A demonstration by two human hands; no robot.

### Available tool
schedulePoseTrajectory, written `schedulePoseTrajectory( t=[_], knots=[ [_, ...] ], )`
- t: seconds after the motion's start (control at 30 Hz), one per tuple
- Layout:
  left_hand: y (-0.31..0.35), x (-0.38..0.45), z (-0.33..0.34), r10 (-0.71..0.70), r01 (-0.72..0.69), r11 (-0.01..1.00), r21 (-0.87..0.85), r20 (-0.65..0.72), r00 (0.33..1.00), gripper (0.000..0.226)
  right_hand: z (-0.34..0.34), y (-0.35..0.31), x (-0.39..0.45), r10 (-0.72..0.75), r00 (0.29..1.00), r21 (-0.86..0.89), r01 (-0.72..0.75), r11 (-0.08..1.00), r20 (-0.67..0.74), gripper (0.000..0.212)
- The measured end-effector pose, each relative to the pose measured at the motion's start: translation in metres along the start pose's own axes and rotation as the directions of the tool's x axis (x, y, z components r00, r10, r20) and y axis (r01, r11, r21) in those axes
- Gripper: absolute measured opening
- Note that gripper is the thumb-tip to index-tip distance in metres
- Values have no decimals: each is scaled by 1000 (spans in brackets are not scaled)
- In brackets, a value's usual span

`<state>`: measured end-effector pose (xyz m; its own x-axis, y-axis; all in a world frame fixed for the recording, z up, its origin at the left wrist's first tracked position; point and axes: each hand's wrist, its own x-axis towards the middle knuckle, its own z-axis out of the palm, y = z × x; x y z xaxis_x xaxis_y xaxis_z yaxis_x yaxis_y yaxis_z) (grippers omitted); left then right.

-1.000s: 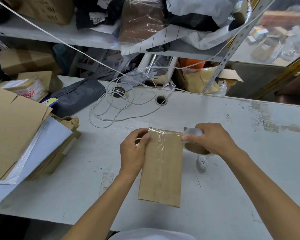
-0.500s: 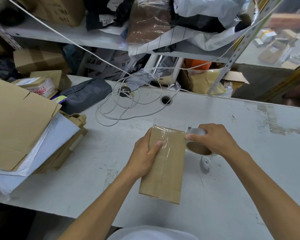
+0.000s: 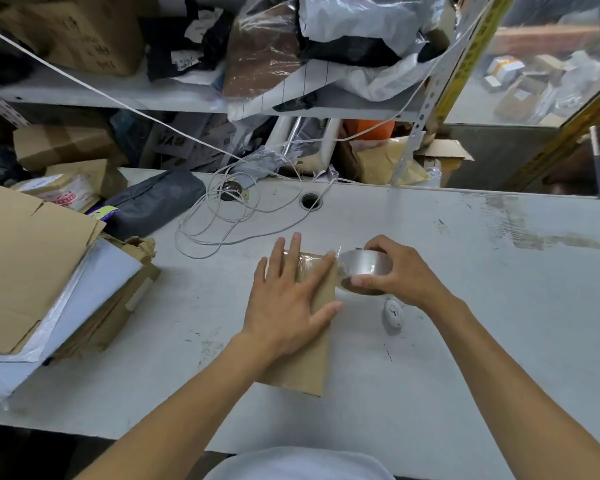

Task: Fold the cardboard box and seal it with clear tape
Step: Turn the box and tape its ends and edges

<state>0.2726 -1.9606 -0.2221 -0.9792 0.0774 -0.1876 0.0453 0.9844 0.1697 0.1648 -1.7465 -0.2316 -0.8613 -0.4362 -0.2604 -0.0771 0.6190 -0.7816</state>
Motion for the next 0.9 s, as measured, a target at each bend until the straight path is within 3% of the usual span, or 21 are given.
schedulePoseTrajectory(
  t=[0.23, 0.67, 0.77, 0.9],
  knots=[
    [1, -1, 0, 24, -23, 1000, 4, -45, 999, 79, 10, 19, -5, -124, 987, 58, 130, 990, -102, 39],
    [6, -1, 0, 8, -6, 1000, 28, -65, 998, 78, 37, 26, 4, -164, 985, -338, 135, 932, -57, 46],
    [6, -2, 0, 2, -1, 1000, 13, -69, 998, 78, 44, 30, 3, -115, 989, -269, 87, 959, -92, 53],
    [6, -2, 0, 2, 0, 1000, 24, -61, 998, 78, 31, 38, -14, -62, 994, 80, 70, 994, -95, 85]
  ],
)
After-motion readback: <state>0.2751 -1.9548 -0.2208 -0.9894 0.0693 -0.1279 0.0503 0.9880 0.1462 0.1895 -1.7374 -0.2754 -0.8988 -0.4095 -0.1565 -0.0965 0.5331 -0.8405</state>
